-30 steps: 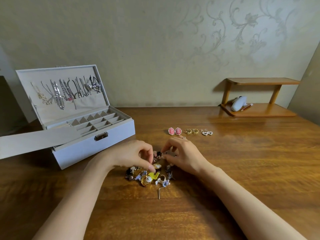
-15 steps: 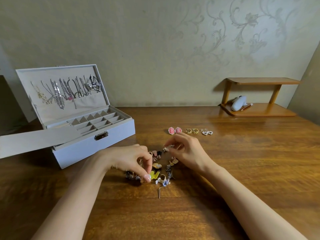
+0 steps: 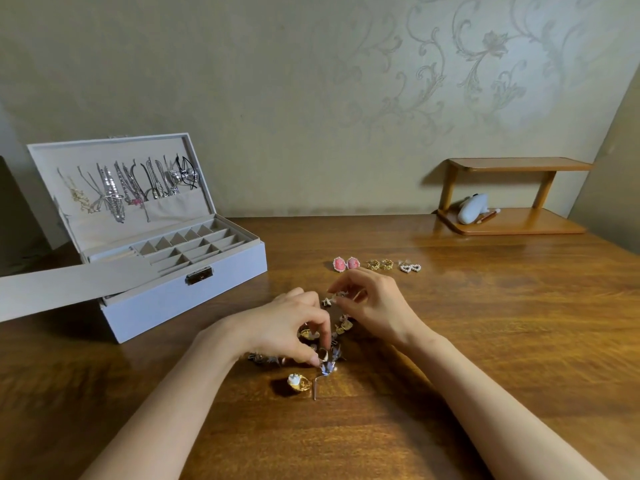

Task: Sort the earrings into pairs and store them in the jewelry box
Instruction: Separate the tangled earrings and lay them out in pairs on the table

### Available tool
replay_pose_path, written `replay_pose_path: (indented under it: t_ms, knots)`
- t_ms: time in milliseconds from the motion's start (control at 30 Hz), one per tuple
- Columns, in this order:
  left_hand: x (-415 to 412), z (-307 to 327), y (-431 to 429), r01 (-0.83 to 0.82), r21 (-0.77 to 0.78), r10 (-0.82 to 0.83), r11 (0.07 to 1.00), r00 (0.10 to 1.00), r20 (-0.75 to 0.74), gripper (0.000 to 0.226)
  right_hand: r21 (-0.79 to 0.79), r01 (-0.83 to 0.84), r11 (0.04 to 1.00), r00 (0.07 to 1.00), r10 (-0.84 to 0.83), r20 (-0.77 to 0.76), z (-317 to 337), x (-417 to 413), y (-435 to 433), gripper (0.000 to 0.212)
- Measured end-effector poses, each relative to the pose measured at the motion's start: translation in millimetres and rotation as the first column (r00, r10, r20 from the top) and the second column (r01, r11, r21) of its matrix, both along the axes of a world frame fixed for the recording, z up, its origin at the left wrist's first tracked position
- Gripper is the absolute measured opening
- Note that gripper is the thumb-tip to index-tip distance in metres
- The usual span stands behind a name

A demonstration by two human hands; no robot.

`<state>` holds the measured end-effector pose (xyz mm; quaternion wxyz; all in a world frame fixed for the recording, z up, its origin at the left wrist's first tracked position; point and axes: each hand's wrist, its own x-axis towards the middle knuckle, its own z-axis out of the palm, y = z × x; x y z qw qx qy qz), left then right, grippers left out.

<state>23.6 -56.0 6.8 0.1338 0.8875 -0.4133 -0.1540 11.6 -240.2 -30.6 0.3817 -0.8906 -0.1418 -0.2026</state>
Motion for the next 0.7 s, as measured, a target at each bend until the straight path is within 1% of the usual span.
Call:
replay_pose_path:
  t_ms: [100,167,200,267,333,433,533,600,700]
  knots:
    - [0.7,-0.3,0.2,0.002,0.009,-0.002,1.000,0.999,0.044,0.017,0.027,0.001,1.000,1.000,-0.001,0.007,2.6,-2.9,1.0,0.013]
    - [1.7,2.1,1.8,-0.009,-0.046,0.012,0.999,0.998,0.062,0.016,0.045,0.015,0.999,1.000,-0.015,0.001,4.9,-4.0,0.9,0.014]
    - [2.2,3.8,1.7,-0.020,-0.101,0.026,0.995,0.998,0.059,0.016,0.030,0.027,0.999,1.000,-0.026,-0.008,6.3,-4.0,0.0,0.013]
    - [3.5,7.3,-2.6,-0.046,-0.206,0.061,0.977,0.996,0.068,0.015,-0.047,0.067,0.997,0.997,-0.069,-0.027,10.6,-1.8,-4.2,0.013]
    - [4.5,9.6,-14.8,-0.073,-0.247,0.102,0.966,0.989,0.107,0.016,-0.129,0.146,0.981,0.986,-0.154,-0.058,17.9,-0.2,-12.4,0.011]
    - [7.1,6.9,-43.7,-0.100,-0.228,0.145,0.969,0.971,0.191,0.020,-0.260,0.270,0.927,0.945,-0.306,-0.111,25.9,-2.8,-32.6,0.011]
    - [12.7,-1.3,-76.5,-0.092,-0.163,0.138,0.982,0.945,0.296,0.022,-0.346,0.332,0.878,0.896,-0.408,-0.175,22.9,-10.3,-56.9,0.009]
    - [17.3,-6.3,-96.2,-0.091,-0.127,0.127,0.988,0.940,0.317,0.023,-0.358,0.345,0.868,0.876,-0.435,-0.209,17.4,-17.2,-70.1,0.008]
    - [22.7,-12.2,-118.3,-0.093,-0.101,0.121,0.991,0.940,0.319,0.024,-0.330,0.358,0.874,0.885,-0.430,-0.177,9.1,-23.5,-83.7,0.009]
